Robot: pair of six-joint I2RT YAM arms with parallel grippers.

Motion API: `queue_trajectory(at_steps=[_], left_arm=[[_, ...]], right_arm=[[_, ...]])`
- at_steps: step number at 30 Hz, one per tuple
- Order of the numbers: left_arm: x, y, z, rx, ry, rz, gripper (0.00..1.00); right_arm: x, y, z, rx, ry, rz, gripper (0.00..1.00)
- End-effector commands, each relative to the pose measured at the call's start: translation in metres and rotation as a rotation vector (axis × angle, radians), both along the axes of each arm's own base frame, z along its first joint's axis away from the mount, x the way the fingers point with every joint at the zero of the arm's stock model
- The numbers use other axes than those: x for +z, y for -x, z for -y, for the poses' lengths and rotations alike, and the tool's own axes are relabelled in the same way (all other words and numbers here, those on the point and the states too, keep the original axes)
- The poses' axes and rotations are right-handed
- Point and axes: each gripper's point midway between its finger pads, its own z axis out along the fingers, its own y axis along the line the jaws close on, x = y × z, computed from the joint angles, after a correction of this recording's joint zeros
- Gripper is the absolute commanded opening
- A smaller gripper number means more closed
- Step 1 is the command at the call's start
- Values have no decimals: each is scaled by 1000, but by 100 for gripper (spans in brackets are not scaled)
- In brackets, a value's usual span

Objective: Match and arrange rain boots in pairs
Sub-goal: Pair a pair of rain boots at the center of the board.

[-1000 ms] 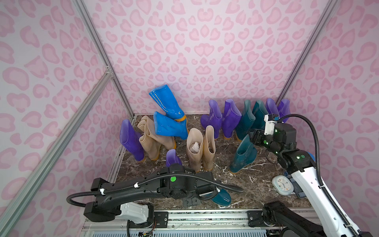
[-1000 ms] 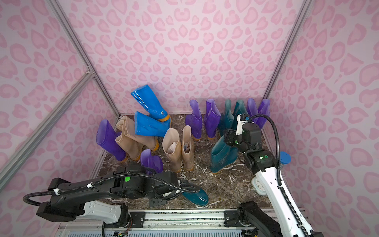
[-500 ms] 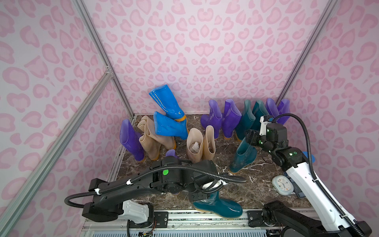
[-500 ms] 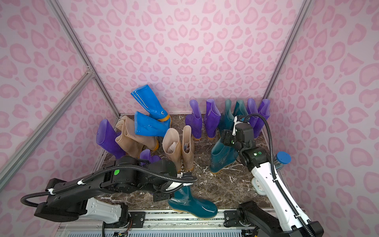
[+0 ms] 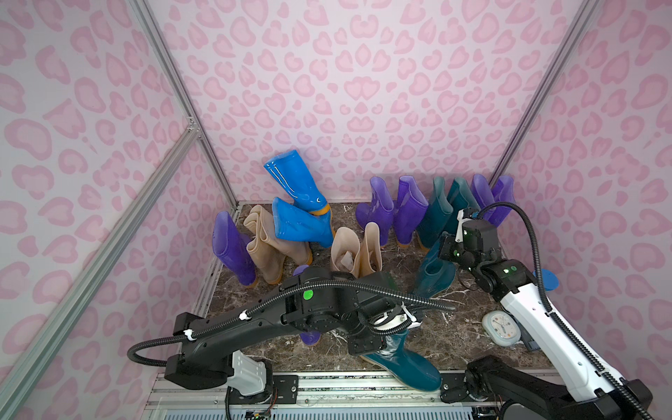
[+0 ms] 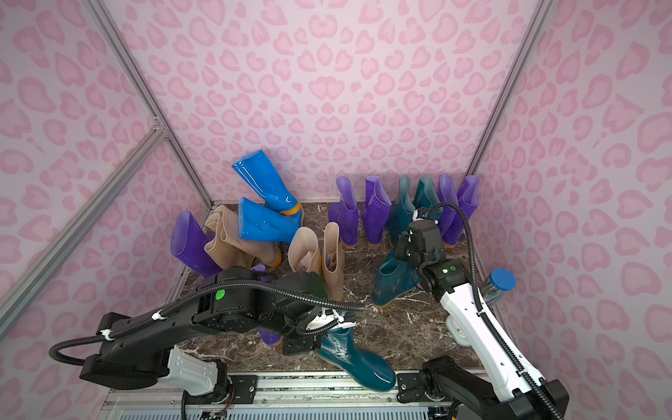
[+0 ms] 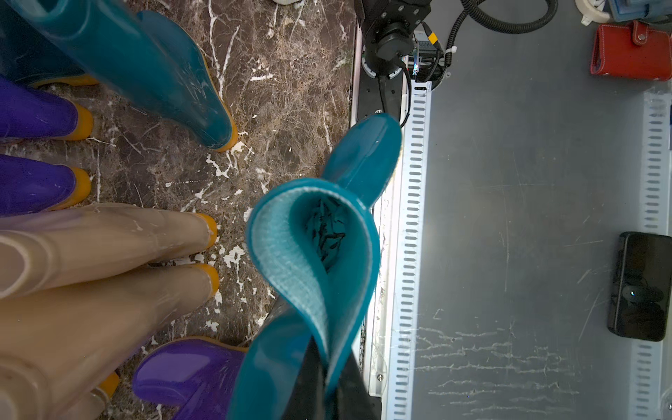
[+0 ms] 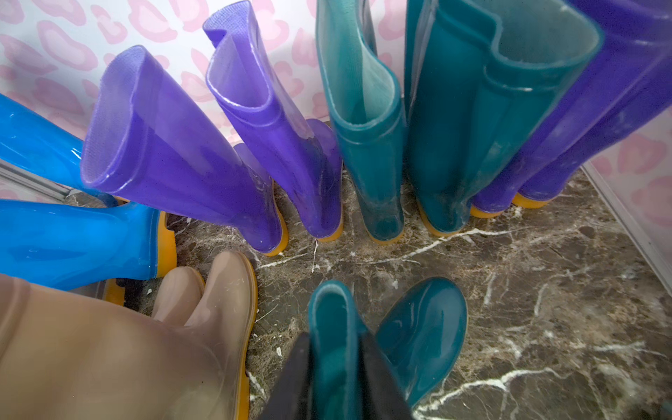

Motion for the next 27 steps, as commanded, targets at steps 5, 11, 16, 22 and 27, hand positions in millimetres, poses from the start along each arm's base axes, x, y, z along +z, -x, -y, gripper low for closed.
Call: queue_trajectory(at_steps=[5, 11, 16, 22, 27], left_arm=[[36, -17, 27, 91, 129, -48, 2], [31, -49, 43, 310, 89, -151, 2], [18, -53, 40, 359, 36, -212, 2], [18, -56, 40, 418, 50, -264, 2], [14, -62, 63, 493, 112, -337, 2]], right_arm=[[7, 6, 30, -12, 99, 9, 0], [12, 17, 42, 23, 125, 28, 0], [14, 22, 58, 3, 149, 44, 0], [25, 24, 70, -28, 176, 81, 0], [23, 24, 65, -8, 153, 93, 0]])
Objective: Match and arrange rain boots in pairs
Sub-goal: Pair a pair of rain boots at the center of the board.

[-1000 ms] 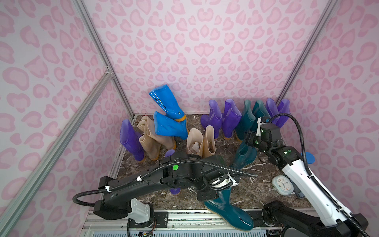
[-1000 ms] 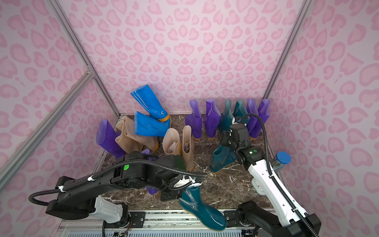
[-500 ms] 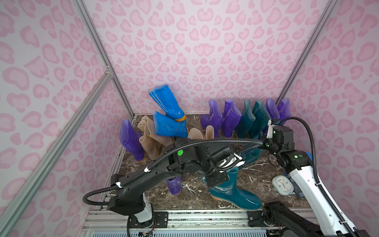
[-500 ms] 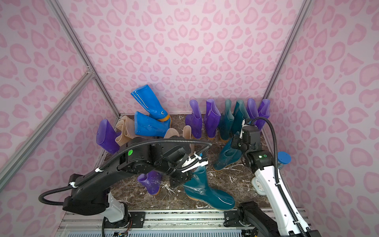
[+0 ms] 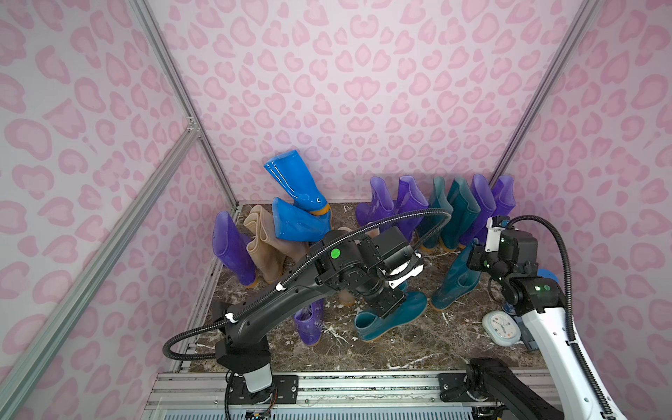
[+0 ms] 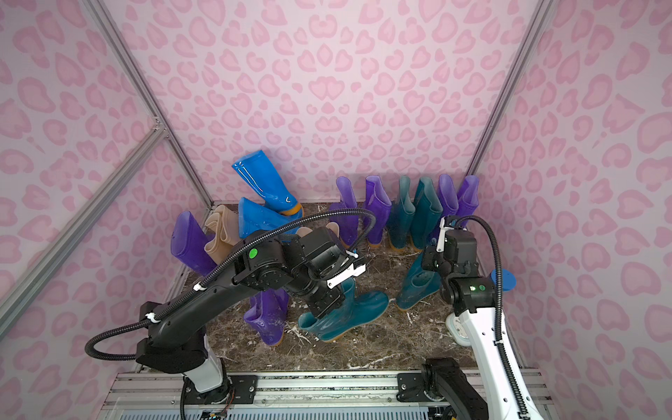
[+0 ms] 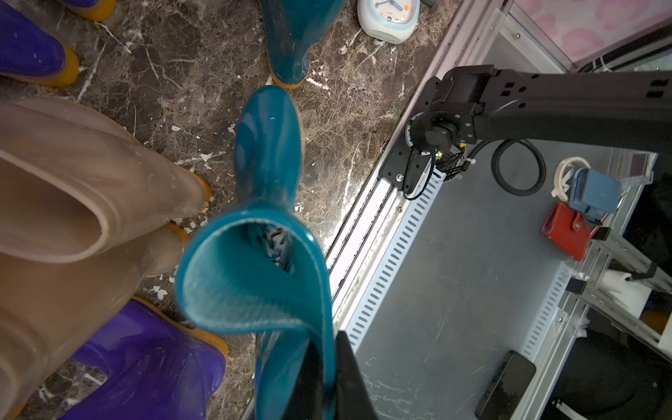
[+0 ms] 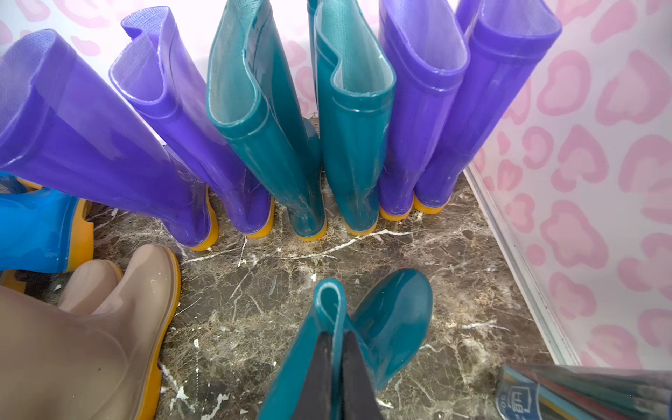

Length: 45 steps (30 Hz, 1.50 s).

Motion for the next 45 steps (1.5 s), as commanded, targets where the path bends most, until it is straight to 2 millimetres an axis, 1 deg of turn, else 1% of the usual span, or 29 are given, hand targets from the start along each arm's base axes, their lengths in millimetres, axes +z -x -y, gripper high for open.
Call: queue_trajectory(at_steps=[1, 3, 5, 6, 8, 11, 14, 17, 22, 25, 29, 31, 35, 40, 45], left_arm=[[8, -9, 34, 86, 140, -44, 2], [6, -16, 51, 130, 199, -77, 2], [7, -29, 67, 199, 261, -105, 2], [10, -36, 72, 225, 284, -112, 2], [15, -55, 81, 305, 340, -129, 2], [17, -77, 91, 395, 397, -137, 2], [12, -98, 96, 461, 395, -102, 2], [6, -110, 108, 480, 402, -93, 2], [0, -123, 130, 468, 427, -79, 2], [1, -134, 131, 469, 424, -26, 2], [-11, -151, 126, 510, 402, 2, 1], [-19, -154, 126, 524, 388, -18, 2], [-22, -149, 129, 520, 399, -57, 1], [-14, -141, 127, 515, 442, -99, 2], [-2, -141, 122, 534, 487, -85, 2]], right_arm=[[11, -7, -7, 37, -20, 67, 0], [10, -6, -12, 59, -36, 71, 0], [11, -5, -17, 88, -56, 78, 0], [12, -4, -20, 100, -64, 81, 0], [17, -2, -28, 138, -86, 92, 0], [22, 2, -39, 192, -132, 109, 0], [21, 5, -52, 250, -183, 102, 0], [16, 6, -61, 292, -216, 87, 0], [24, 4, -71, 346, -245, 103, 0], [31, 3, -74, 362, -252, 113, 0], [38, 5, -82, 408, -279, 125, 0], [38, 4, -88, 441, -295, 122, 0], [34, 0, -94, 471, -323, 116, 0], [33, -9, -97, 483, -335, 121, 0], [37, -14, -105, 527, -373, 125, 0]])
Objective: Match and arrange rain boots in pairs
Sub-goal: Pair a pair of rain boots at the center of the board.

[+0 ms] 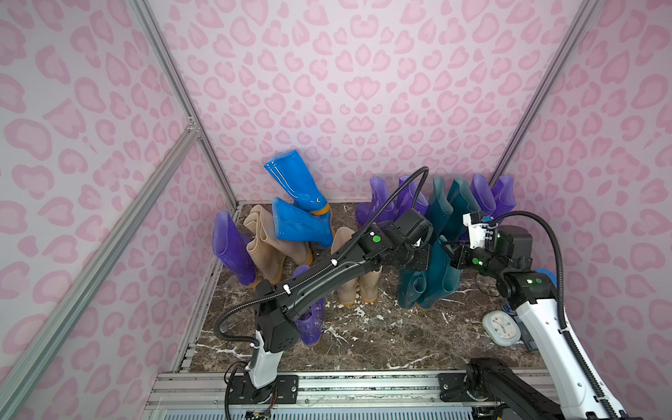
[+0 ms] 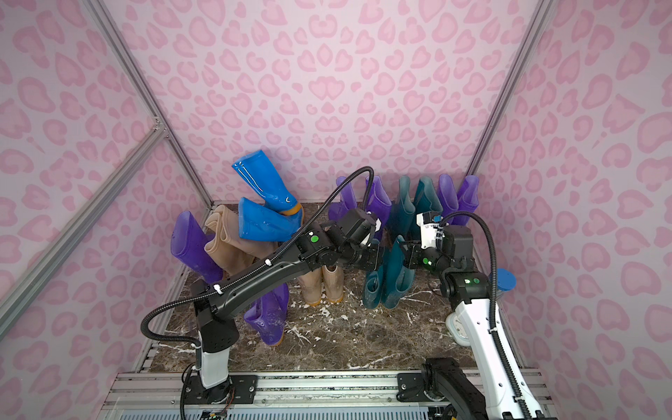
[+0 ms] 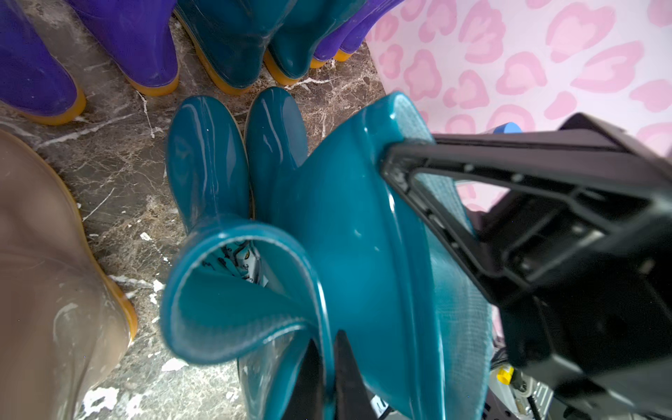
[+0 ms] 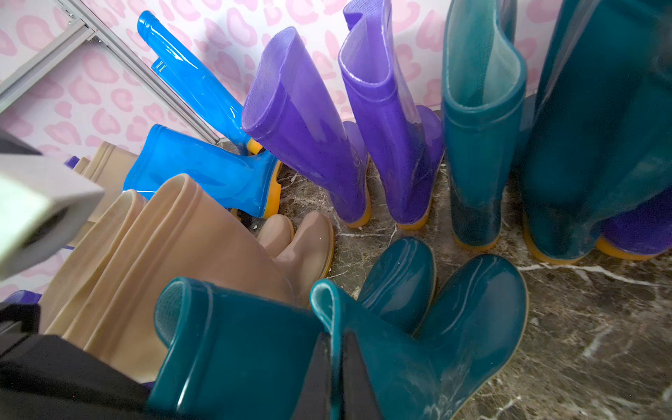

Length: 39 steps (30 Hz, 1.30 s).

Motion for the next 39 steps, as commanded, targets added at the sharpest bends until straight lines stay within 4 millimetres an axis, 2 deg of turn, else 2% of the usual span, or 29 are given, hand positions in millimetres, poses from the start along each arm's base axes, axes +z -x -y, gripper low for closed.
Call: queue_trajectory(at_steps=[1, 5, 8, 13, 18, 20, 23, 25, 27, 28, 30, 32, 35, 36, 39], left_arm=[[36, -6, 13, 9, 141, 62, 2], [44, -8, 14, 45, 184, 53, 2], [43, -13, 13, 85, 197, 56, 1], [25, -23, 0, 192, 180, 44, 1], [10, -28, -4, 243, 177, 25, 1], [4, -32, -6, 263, 163, 13, 2], [-1, -38, -3, 274, 163, 4, 3], [-2, -41, 0, 265, 168, -10, 6], [0, -43, 3, 242, 177, -14, 12], [3, -42, 5, 226, 180, -10, 16], [12, -43, 4, 201, 184, 13, 19], [23, -43, 0, 187, 192, 40, 25], [45, -38, -8, 157, 216, 91, 38], [54, -36, -11, 141, 222, 111, 41], [77, -30, -28, 116, 220, 191, 47]], right_arm=[[29, -10, -11, 55, -46, 108, 0], [33, -10, -18, 106, -65, 96, 0], [32, -11, -16, 97, -45, 85, 0], [21, -11, -15, 91, -40, 41, 1], [9, -6, -13, 82, -36, 8, 3], [8, -5, -13, 78, -40, 4, 10], [6, -9, -6, 36, -18, 1, 11], [3, -12, 0, 5, -3, -10, 19], [3, -14, 6, -29, 10, -10, 41], [5, -15, 8, -43, 17, -3, 46], [13, -14, 11, -61, 24, 21, 48], [22, -13, 15, -85, 25, 40, 59], [35, -9, 21, -130, 30, 69, 60], [36, -7, 24, -151, 33, 72, 64], [36, 0, 26, -188, 48, 77, 65]])
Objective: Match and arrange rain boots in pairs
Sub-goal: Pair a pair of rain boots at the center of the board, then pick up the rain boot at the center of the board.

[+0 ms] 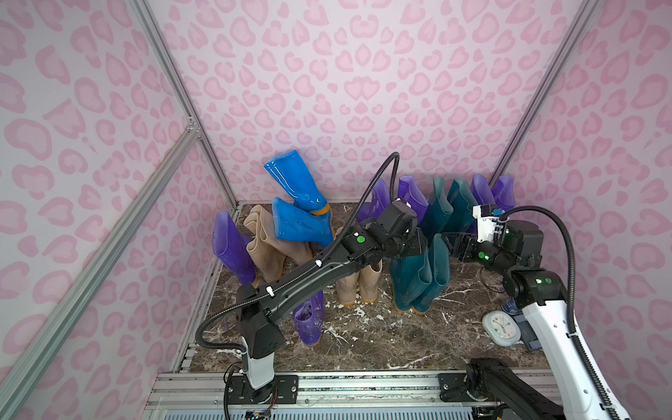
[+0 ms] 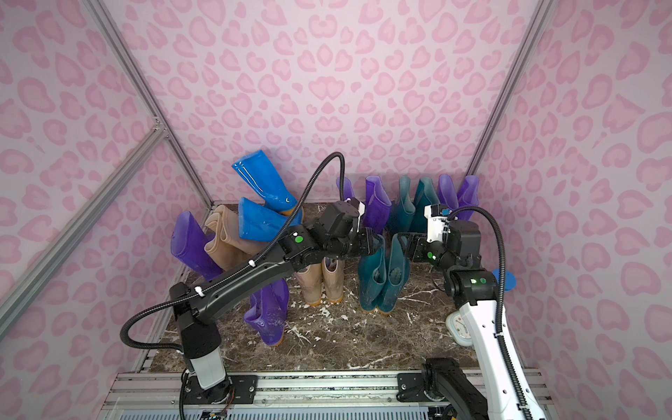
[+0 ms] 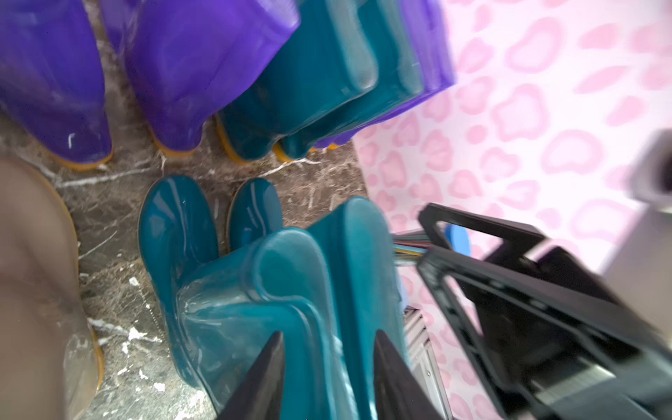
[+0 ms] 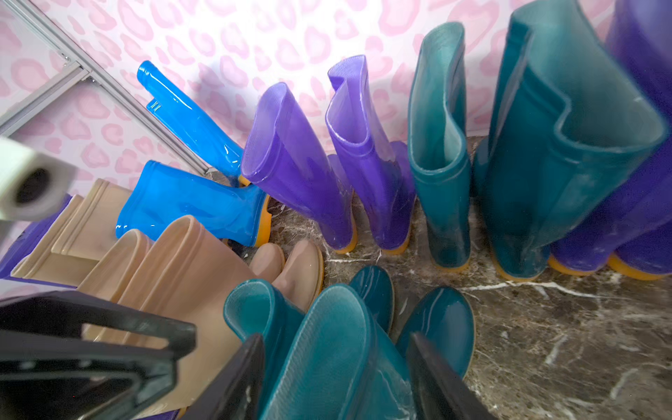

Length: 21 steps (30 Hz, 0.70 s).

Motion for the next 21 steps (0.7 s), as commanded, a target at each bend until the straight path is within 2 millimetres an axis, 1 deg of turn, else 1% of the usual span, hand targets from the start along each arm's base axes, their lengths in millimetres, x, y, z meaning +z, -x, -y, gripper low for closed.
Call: queue_trajectory(at_steps=[1, 3, 4, 5, 6, 7, 9, 10, 12, 14, 15, 17, 19, 21], left_arm=[[30, 4, -16, -38, -13, 135, 48], [44, 6, -40, -13, -54, 208, 57], [49, 7, -51, 1, -77, 243, 59], [56, 7, -66, 21, -105, 292, 61], [59, 6, -80, 50, -132, 324, 65], [63, 5, -98, 88, -165, 357, 68], [67, 0, -130, 142, -203, 381, 70], [66, -5, -149, 174, -217, 369, 70], [61, -11, -182, 218, -239, 332, 70], [54, -19, -221, 289, -272, 296, 70], [50, -20, -236, 316, -285, 280, 70], [41, -19, -268, 374, -311, 243, 71], [32, -15, -294, 422, -330, 204, 71], [25, -9, -320, 474, -350, 171, 72]], right_arm=[[-3, 3, 8, -78, 21, -3, 65], [-10, 6, 2, -72, 29, -13, 66], [-15, 7, -1, -69, 35, -22, 67], [-17, 7, -5, -62, 43, -29, 68], [-18, 7, -8, -55, 48, -31, 68], [-17, 6, -11, -54, 50, -26, 68], [-7, 6, -17, -51, 44, 6, 66], [2, 5, -20, -53, 41, 31, 64], [20, 6, -29, -40, 38, 78, 63], [40, 8, -41, -30, 43, 126, 61], [48, 10, -48, -18, 43, 146, 60], [63, 15, -71, 29, 37, 186, 59], [72, 23, -100, 103, 39, 223, 59], [74, 31, -131, 168, 54, 248, 59]])
